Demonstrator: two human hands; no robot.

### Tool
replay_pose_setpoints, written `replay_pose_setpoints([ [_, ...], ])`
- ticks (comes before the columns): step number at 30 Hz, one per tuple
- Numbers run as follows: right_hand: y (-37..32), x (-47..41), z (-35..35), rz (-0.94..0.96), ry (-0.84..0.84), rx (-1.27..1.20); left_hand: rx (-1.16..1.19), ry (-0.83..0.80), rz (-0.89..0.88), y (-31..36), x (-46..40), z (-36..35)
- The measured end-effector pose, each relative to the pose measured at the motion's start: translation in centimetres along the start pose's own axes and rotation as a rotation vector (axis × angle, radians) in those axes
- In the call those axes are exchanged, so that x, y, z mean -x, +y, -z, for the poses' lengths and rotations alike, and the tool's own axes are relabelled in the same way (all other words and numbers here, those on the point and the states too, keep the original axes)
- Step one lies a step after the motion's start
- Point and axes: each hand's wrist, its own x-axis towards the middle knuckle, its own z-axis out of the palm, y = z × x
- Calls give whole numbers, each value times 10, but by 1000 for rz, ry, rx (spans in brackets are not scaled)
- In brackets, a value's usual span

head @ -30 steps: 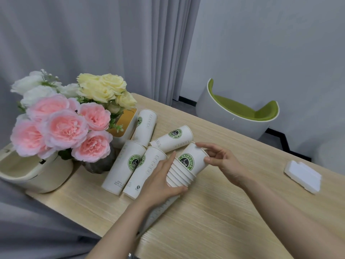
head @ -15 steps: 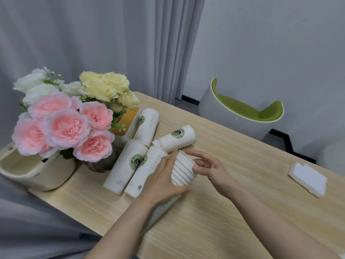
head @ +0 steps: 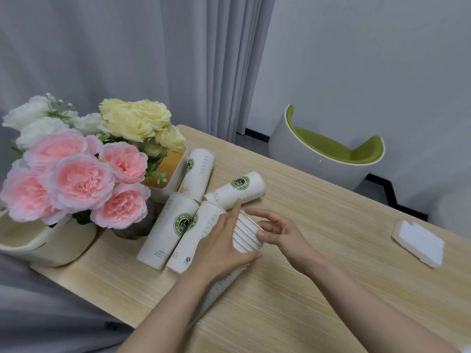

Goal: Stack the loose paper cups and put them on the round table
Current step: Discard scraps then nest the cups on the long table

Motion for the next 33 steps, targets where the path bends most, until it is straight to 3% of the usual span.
replay_pose_setpoints([
  [9,-2,-6,1,5,-1,9,77,45,-11,-3,-1,2],
  [19,-3,-65,51,4,360,300,157,92,27,-8,-1,10],
  [26,3,-129,62,-70,301,441,203,72,46,-14,-6,16],
  [33,16,-151,65,-95,279,340,234,94,100,-18,-12,19],
])
